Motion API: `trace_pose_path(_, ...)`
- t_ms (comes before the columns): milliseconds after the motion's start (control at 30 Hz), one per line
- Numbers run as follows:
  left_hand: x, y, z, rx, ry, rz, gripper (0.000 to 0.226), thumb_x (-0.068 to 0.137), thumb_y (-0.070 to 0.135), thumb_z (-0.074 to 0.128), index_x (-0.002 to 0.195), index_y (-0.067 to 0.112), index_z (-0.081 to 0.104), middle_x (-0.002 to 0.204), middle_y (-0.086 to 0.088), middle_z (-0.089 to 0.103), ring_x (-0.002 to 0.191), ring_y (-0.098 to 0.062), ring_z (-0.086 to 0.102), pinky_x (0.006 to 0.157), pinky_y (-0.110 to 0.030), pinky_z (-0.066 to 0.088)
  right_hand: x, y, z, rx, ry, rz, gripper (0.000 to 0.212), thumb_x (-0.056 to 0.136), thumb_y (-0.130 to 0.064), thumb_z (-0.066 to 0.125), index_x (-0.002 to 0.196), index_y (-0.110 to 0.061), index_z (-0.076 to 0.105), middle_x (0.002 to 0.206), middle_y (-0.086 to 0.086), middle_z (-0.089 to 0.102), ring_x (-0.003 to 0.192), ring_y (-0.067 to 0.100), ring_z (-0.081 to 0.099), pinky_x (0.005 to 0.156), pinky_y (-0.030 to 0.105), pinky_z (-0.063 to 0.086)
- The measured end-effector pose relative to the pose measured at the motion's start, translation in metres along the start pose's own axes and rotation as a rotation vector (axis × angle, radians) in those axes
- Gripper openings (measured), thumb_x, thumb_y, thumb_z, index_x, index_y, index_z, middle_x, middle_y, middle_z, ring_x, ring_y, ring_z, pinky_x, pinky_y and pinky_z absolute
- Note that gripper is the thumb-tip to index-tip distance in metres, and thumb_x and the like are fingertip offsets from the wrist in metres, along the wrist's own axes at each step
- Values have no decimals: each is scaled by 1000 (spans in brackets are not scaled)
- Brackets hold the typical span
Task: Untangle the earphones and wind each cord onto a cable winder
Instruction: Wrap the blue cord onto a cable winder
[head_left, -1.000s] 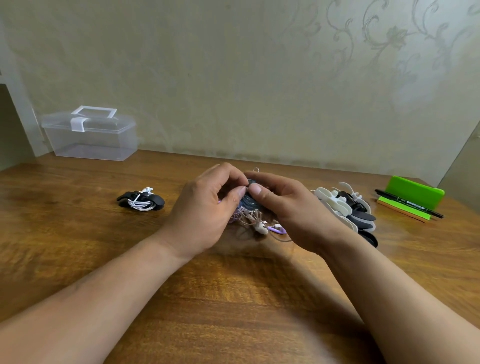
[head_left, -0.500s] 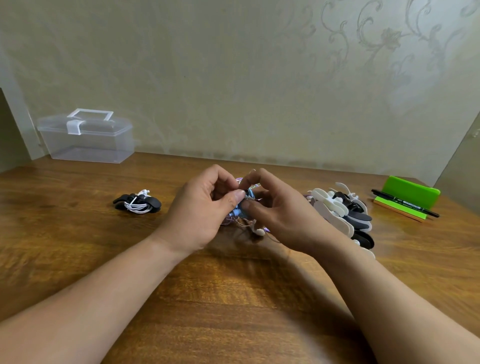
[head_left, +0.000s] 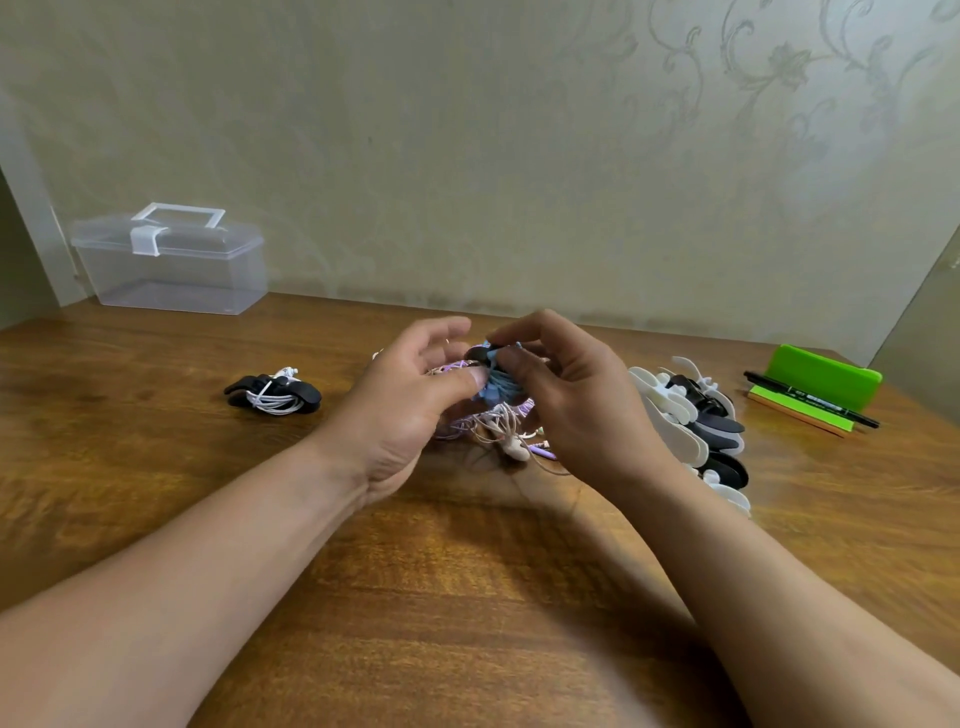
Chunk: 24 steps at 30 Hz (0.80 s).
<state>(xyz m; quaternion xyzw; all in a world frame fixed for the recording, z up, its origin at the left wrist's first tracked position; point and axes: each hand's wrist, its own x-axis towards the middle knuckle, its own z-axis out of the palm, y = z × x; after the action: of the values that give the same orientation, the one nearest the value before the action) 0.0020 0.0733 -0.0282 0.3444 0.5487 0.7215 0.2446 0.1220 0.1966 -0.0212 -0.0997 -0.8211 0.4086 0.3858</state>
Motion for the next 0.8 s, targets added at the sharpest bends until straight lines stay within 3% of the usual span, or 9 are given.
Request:
trace_pose_path(133, -3, 5, -2, -130, -174, -119, 38, 99, -6, 54, 135, 5, 62, 127, -29, 66, 101, -25, 69, 92, -38, 57, -1, -2, -3, -15, -36, -49, 15, 104, -11, 62, 103, -23, 73, 96, -8, 77, 81, 8, 70, 68, 25, 51)
trace_pose_path(267, -2, 6, -4, -183, -219, -131, 46, 99, -8, 52, 141, 10, 59, 117, -23, 68, 91, -20, 71, 76, -29, 62, -1, -3, -5, -175, -75, -107, 15, 104, -14, 62, 104, -28, 68, 94, -12, 74, 80, 10, 67, 69, 32, 55)
trace_pose_path(400, -3, 4, -4, -191, -171, -127, 55, 98, -8, 54, 144, 22, 56, 108, -18, 69, 86, -19, 72, 75, -31, 62, -1, -6, -5, -225, -146, -112, 12, 104, -19, 64, 107, -31, 64, 96, -11, 73, 81, 15, 68, 72, 43, 58)
trace_pose_path(633, -2, 5, 5, -322, -112, -178, 25, 105, 12, 52, 128, 9, 61, 105, -14, 71, 82, -21, 70, 67, -33, 64, -3, -5, -1, -315, -66, -123, 8, 104, -19, 61, 107, -25, 56, 94, -8, 74, 85, 21, 68, 72, 44, 56)
trace_pose_path(733, -1, 2, 9, -350, -40, -232, 18, 106, 17, 53, 106, 4, 66, 86, -12, 71, 68, -17, 70, 63, -31, 64, -2, -6, 4, -370, -77, -178, 5, 100, -34, 52, 103, -31, 50, 103, -5, 77, 93, 29, 72, 76, 47, 58)
trace_pose_path(800, -1, 1, 10, -385, -45, -276, 22, 105, 18, 54, 99, 4, 70, 78, -9, 71, 63, -14, 68, 63, -29, 63, -2, -8, 7, -410, -92, -175, 16, 95, -48, 41, 102, -34, 47, 106, -3, 77, 96, 33, 71, 77, 48, 58)
